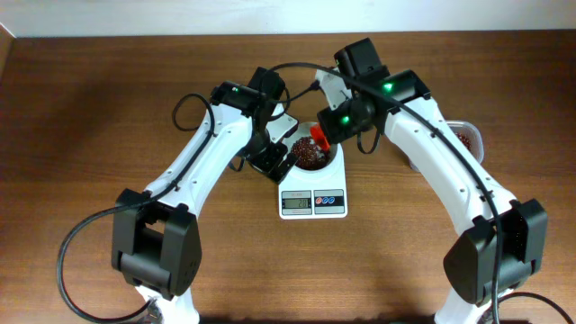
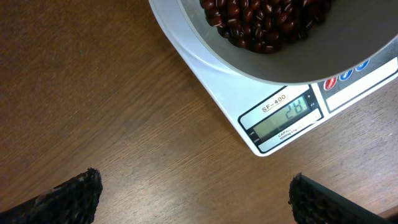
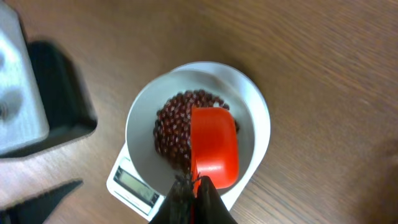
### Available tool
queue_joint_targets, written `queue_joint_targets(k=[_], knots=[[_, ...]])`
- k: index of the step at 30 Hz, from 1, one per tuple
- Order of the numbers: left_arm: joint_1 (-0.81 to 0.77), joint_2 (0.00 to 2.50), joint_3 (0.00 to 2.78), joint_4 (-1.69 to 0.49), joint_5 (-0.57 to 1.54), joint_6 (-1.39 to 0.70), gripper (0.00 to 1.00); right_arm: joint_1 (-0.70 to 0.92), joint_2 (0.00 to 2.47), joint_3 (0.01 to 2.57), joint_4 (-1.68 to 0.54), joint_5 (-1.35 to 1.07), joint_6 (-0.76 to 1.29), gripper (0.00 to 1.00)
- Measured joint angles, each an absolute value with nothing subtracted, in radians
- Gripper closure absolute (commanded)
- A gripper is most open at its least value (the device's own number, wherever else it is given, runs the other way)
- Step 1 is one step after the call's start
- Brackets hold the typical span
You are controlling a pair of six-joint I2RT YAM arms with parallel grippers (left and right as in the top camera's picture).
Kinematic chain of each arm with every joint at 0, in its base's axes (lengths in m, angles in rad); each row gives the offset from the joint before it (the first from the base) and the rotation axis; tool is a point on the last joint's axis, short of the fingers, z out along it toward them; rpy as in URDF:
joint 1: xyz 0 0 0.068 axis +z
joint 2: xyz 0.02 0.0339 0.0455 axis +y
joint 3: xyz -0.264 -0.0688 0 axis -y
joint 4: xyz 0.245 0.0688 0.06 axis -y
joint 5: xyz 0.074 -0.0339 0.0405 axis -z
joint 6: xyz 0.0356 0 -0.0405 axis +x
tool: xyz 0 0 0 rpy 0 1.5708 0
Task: Scoop item into bowl and weigh 50g on scale
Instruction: 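Tilt scoop with right gripper to pour beans into bowl, then move empty scoop with right gripper back to the bean tub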
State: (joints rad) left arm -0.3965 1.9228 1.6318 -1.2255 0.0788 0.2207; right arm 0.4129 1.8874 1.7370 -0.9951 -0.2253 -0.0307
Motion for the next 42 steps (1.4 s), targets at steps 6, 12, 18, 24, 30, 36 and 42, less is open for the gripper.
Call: queue_joint_targets(k=[6, 12, 18, 24, 30, 36, 42], knots=[[-0.397, 1.923, 1.632, -1.225, 0.079, 0.221, 0.01, 0.39, 1.887, 1.743, -0.974, -0.321, -0.036, 0.96], [-0.397, 1.923, 1.632, -1.226, 0.079, 0.221, 0.01, 0.379, 1.874, 1.745, -0.992, -0.342, -0.035, 0.96], [-0.397, 1.923, 1.632, -1.225, 0.079, 0.221, 0.01, 0.364, 1.872, 1.747, -1.011, -0.366, -0.038, 0.96], [-0.397, 1.923, 1.632, -1.226, 0.079, 0.221, 0.01, 0.333, 1.872, 1.748, -1.011, -0.44, 0.021, 0.96], [-0.397, 1.923, 1.632, -1.226, 0.079, 0.221, 0.01, 0.078, 1.872, 1.753, -1.093, -0.715, 0.06, 0.96], [-0.397, 1.923, 1.632, -1.226, 0.079, 0.221, 0.01, -0.21, 1.872, 1.755, -1.169, -0.715, 0.064, 0.96], [-0.397, 1.923, 1.632, -1.226, 0.079, 0.221, 0.01, -0.295, 1.872, 1.756, -1.256, -0.389, 0.064, 0.96]])
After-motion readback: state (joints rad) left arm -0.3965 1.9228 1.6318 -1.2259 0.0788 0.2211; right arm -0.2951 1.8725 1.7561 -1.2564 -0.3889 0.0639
